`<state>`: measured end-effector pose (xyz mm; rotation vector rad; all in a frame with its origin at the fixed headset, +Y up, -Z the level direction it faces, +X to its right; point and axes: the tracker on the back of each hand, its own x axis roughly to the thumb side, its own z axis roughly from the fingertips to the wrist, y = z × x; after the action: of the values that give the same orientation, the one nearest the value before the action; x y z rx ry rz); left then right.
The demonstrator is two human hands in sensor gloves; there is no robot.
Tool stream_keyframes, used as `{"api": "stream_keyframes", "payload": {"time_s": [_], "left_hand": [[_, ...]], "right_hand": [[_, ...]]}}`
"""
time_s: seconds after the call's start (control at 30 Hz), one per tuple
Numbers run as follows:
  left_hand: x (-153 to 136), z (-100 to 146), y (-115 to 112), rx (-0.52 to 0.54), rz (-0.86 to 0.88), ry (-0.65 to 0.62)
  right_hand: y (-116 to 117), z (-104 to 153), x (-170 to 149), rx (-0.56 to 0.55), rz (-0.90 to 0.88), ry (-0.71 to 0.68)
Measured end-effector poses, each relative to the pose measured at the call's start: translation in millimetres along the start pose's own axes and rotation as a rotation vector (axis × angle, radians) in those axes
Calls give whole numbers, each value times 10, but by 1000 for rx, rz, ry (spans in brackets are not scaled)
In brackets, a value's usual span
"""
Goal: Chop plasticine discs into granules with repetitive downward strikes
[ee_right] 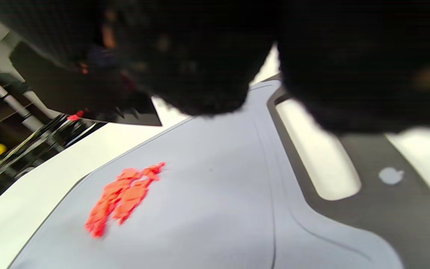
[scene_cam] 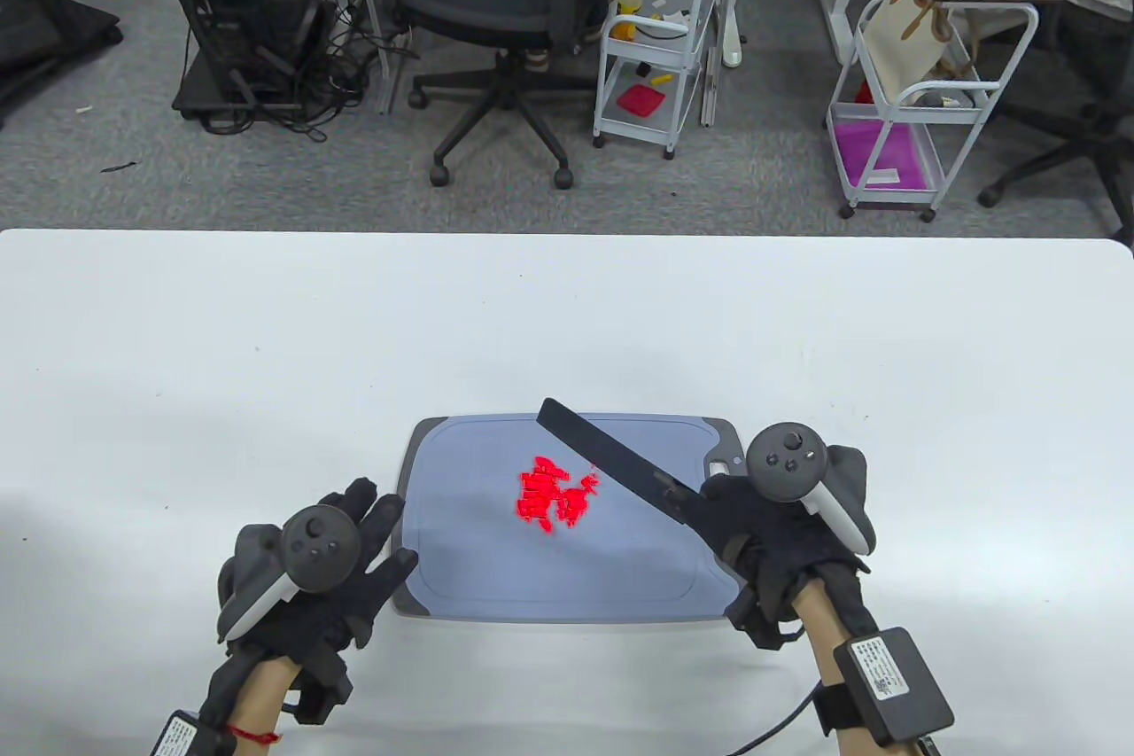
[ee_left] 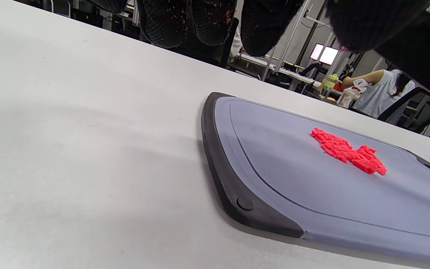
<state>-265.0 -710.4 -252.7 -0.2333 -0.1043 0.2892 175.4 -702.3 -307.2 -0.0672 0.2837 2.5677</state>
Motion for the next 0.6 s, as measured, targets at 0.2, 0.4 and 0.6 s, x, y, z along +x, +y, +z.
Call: {"api": "stream_keyframes", "payload": {"time_s": [0.2, 0.4, 0.6], "left_hand": [[-12, 5, 4, -5, -7, 8], [2, 23, 18, 2, -8, 1], [21, 48, 32, 8, -8, -10]], "right_hand": [[290, -31, 68, -49, 164, 100], [529, 89, 271, -68, 291, 60], [646, 218, 441, -77, 287, -2]]}}
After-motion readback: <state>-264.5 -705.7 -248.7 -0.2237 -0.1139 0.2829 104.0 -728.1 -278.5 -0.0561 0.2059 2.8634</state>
